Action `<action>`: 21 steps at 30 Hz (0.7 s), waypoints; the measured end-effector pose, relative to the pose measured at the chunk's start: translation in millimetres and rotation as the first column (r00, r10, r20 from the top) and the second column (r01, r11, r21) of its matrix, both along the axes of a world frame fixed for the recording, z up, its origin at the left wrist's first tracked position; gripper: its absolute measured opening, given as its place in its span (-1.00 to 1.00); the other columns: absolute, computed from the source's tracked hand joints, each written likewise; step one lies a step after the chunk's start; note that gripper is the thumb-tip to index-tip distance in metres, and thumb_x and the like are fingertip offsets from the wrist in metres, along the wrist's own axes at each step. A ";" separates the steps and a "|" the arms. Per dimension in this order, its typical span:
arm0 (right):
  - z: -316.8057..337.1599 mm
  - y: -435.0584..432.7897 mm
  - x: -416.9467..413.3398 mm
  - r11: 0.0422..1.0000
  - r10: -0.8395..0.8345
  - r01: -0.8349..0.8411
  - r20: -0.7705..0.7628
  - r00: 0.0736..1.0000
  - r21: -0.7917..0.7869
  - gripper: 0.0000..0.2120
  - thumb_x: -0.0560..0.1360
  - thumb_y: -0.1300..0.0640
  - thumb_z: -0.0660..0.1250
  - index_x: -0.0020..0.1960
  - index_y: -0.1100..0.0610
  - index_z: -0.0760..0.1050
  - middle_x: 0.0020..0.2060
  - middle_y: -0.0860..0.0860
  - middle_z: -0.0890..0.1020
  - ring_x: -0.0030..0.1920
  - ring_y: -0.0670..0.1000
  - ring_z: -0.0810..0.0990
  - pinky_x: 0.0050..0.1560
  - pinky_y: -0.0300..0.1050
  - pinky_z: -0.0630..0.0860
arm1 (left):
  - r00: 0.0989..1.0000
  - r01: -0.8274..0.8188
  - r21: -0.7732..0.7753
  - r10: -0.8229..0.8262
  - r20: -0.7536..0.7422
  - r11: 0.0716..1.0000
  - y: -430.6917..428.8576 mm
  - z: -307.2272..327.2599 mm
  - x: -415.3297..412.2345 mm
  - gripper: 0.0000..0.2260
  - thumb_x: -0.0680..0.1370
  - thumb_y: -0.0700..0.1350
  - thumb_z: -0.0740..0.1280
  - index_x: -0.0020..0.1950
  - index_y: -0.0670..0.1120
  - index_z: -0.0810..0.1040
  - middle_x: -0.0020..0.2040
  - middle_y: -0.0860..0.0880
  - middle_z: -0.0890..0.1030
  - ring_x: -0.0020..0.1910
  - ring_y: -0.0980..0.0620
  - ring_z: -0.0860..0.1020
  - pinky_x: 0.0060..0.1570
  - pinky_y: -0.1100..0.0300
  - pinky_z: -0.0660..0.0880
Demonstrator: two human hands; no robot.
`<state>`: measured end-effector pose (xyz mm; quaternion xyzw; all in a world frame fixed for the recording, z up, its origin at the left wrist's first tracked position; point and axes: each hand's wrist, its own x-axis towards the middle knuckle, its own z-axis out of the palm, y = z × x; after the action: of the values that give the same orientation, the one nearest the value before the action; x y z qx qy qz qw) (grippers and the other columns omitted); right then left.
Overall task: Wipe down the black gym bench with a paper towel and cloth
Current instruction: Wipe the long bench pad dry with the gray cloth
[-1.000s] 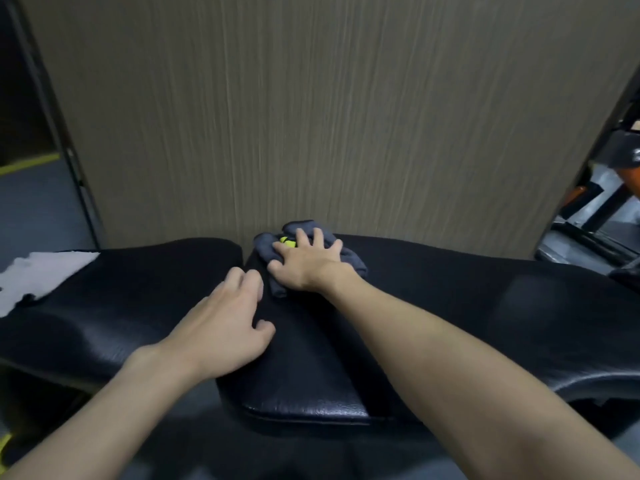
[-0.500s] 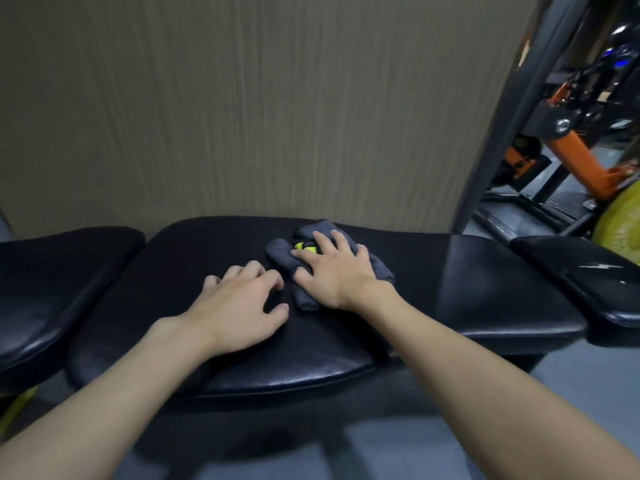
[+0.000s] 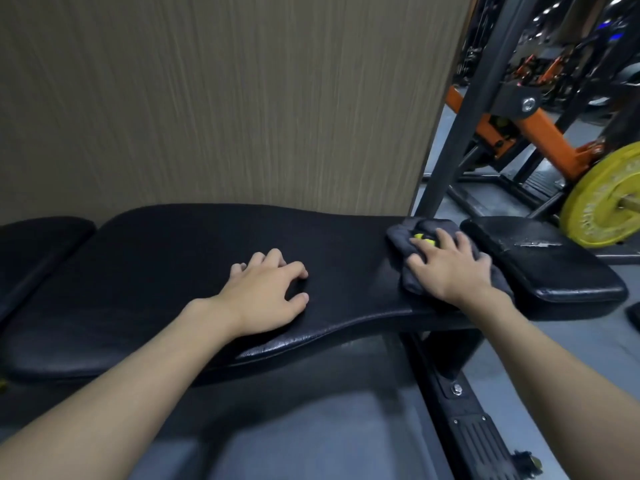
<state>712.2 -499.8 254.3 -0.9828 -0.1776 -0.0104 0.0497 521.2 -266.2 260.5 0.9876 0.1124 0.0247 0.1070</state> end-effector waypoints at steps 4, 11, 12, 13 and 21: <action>-2.9 -14.1 -14.1 0.990 -0.143 0.142 0.006 0.990 0.024 -0.48 0.54 -0.22 -0.04 0.49 -0.28 0.23 0.59 -0.01 0.11 0.57 0.17 -0.06 0.42 0.39 0.03 | 0.997 0.071 -0.088 -0.068 0.030 0.994 18.6 1.5 -6.1 -0.68 0.59 0.06 0.21 0.35 0.24 0.42 0.19 0.15 0.38 0.27 0.08 0.33 0.27 -0.01 0.25; -5.1 19.8 -73.9 0.984 -0.177 0.177 0.018 0.984 0.011 -0.50 0.55 -0.15 -0.05 0.48 -0.22 0.24 0.60 0.02 0.07 0.58 0.19 -0.10 0.43 0.41 -0.04 | 0.994 0.105 -0.077 -0.102 0.038 0.992 55.5 2.8 -31.9 -0.69 0.61 0.03 0.20 0.34 0.22 0.45 0.32 0.19 0.37 0.35 0.10 0.29 0.35 -0.03 0.19; -6.7 29.8 -84.1 0.986 -0.167 0.166 0.036 0.985 0.013 -0.50 0.55 -0.15 -0.05 0.48 -0.21 0.24 0.60 0.03 0.07 0.58 0.19 -0.09 0.42 0.41 -0.03 | 0.995 0.099 -0.069 -0.097 0.036 0.993 62.9 3.4 -37.4 -0.69 0.61 0.02 0.20 0.34 0.21 0.45 0.31 0.18 0.38 0.33 0.09 0.30 0.34 -0.04 0.20; -7.7 40.8 -94.4 0.988 -0.153 0.153 0.048 0.987 0.015 -0.50 0.55 -0.15 -0.05 0.48 -0.21 0.24 0.60 0.04 0.08 0.58 0.19 -0.09 0.42 0.41 -0.02 | 0.995 0.099 -0.063 -0.097 0.035 0.993 70.9 3.5 -43.2 -0.69 0.61 0.01 0.20 0.34 0.20 0.45 0.31 0.18 0.38 0.32 0.09 0.31 0.33 -0.04 0.22; -10.9 146.1 -188.5 0.998 0.062 -0.060 0.107 0.992 -0.021 -0.49 0.57 -0.20 -0.03 0.50 -0.20 0.22 0.61 0.05 0.06 0.58 0.22 -0.08 0.41 0.41 0.01 | 0.994 0.064 -0.033 -0.061 0.094 0.997 139.9 -1.1 -99.4 -0.70 0.62 -0.03 0.19 0.34 0.14 0.48 0.30 0.18 0.42 0.30 0.11 0.36 0.32 0.04 0.25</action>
<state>523.8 -353.7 243.4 -0.9753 -0.2101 -0.0602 0.0317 421.8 -126.3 259.4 0.9863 0.0768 0.0652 0.1304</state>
